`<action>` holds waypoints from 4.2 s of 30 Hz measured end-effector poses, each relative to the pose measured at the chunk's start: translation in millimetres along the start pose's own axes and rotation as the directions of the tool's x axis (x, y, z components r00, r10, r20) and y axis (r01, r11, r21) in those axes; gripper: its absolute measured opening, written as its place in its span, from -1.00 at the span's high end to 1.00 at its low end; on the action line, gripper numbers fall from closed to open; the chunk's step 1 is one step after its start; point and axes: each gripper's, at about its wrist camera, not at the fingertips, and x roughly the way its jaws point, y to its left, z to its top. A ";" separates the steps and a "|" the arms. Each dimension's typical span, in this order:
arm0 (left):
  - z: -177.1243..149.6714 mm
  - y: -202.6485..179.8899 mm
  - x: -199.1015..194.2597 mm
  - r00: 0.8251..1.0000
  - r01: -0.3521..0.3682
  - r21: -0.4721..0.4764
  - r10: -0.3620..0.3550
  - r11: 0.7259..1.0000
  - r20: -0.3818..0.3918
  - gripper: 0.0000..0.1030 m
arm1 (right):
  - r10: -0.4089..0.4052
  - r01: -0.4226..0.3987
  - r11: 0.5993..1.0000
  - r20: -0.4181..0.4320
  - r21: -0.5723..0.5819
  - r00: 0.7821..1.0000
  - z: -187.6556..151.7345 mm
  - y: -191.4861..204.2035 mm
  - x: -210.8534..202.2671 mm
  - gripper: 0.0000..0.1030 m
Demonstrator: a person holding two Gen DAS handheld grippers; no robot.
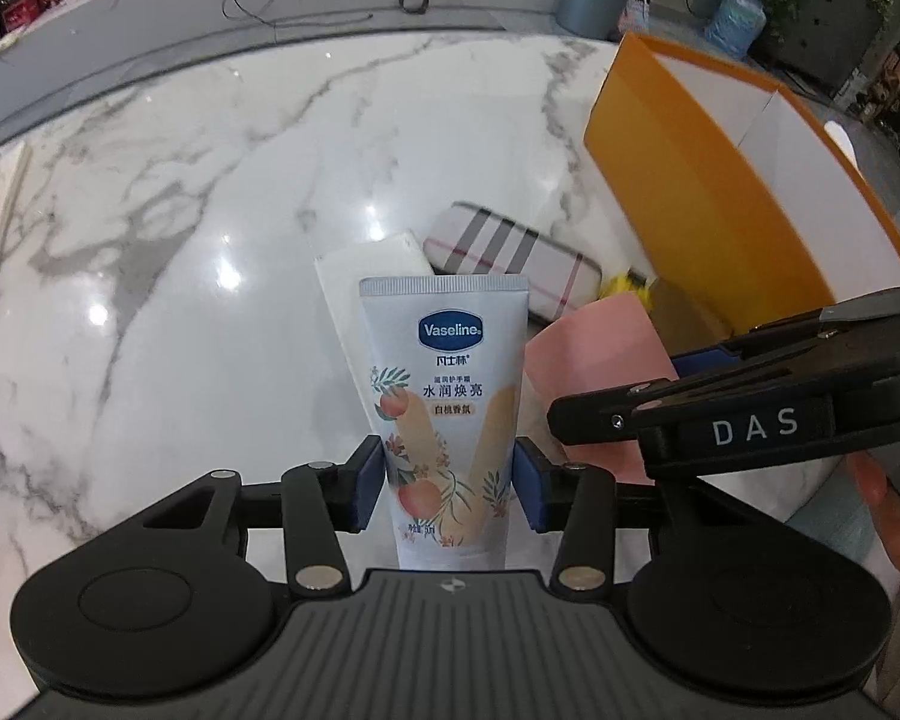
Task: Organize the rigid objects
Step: 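Lift the Vaseline tube with the left tool while the right tool lifts the pink bottle, then lower the Vaseline tube and pink bottle into the orange box and open both tools, then move both tools back to the table toward the white box and plaid case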
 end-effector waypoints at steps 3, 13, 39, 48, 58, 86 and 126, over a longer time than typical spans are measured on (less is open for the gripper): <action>0.4 -7.8 -13.9 0.999 -0.016 0.008 0.016 1.000 0.030 0.00 | 0.023 -0.022 1.000 0.027 -0.020 0.999 -0.3 3.5 -15.7 -0.08; 20.7 -51.1 -76.6 0.986 -0.056 0.077 0.043 0.995 0.164 0.00 | 0.052 -0.038 0.996 0.178 -0.082 0.983 4.7 -2.5 -97.5 -0.08; 162.1 -213.9 40.3 0.989 -0.008 0.416 -0.053 0.909 0.135 -0.01 | -0.069 0.008 0.981 0.310 0.193 0.948 65.8 -211.6 -138.0 -0.08; 195.9 -199.7 106.9 0.994 -0.069 0.440 0.027 0.895 0.102 -0.01 | -0.026 -0.049 0.958 0.258 0.282 0.966 107.9 -244.4 -72.2 -0.08; 190.8 -208.8 137.8 0.991 -0.132 0.580 0.098 0.804 0.090 -0.02 | 0.047 -0.118 0.933 0.210 0.340 0.977 125.2 -258.4 -41.0 -0.08; 189.4 -190.6 94.8 0.997 -0.015 0.467 -0.022 0.884 0.074 -0.16 | 0.098 -0.160 0.941 0.212 0.299 0.972 120.8 -240.6 -26.5 0.29; 56.0 -42.8 -43.8 0.985 -0.106 0.131 0.087 0.986 0.147 -0.15 | -0.022 0.119 0.892 0.220 -0.436 0.975 26.7 -7.5 -71.6 -0.12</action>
